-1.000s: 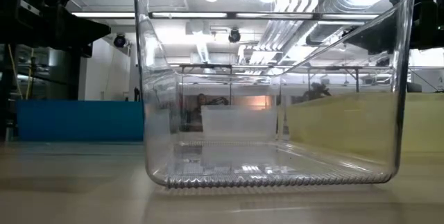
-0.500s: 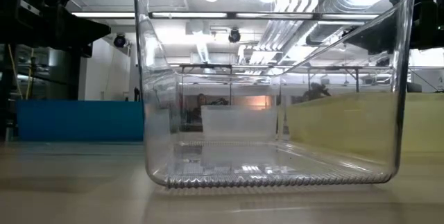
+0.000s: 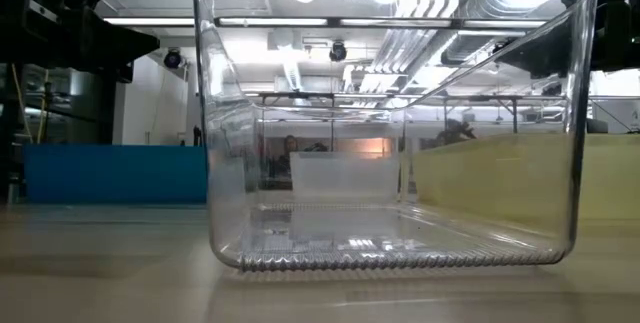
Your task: Sort silverware by color (type)
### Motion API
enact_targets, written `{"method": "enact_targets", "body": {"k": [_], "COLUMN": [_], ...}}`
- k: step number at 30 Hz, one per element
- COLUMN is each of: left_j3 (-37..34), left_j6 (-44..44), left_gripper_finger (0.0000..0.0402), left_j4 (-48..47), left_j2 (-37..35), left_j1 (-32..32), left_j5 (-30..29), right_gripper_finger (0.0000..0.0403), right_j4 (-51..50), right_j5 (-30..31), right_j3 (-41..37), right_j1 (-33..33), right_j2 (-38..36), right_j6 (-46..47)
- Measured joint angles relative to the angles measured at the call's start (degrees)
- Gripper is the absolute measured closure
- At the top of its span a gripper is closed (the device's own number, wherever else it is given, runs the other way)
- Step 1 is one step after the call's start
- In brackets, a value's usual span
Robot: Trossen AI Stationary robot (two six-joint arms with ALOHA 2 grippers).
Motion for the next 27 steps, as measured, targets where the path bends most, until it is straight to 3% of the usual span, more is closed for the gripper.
{"method": "enact_targets", "body": {"k": [8,14,20,24,27], "left_j3": [0.0,0.0,0.0,0.0,0.0], "left_j6": [0.0,0.0,0.0,0.0,0.0], "left_gripper_finger": [0.0398,0.0398,0.0398,0.0398,0.0398], "left_j4": [0.0,0.0,0.0,0.0,0.0], "left_j2": [0.0,0.0,0.0,0.0,0.0], "left_j1": [0.0,0.0,0.0,0.0,0.0], "left_j5": [0.0,0.0,0.0,0.0,0.0], "right_gripper_finger": [0.0402,0.0402,0.0402,0.0402,0.0402], "right_j4": [0.0,0.0,1.5,13.2,23.0], "right_j5": [0.0,0.0,-0.5,-7.0,-6.9], "right_j3": [0.0,0.0,0.0,0.0,0.0], "right_j1": [0.0,0.0,0.0,0.0,0.0], "right_j2": [0.0,0.0,0.0,0.1,0.0], "right_j6": [0.0,-8.9,-8.6,10.2,22.6]}}
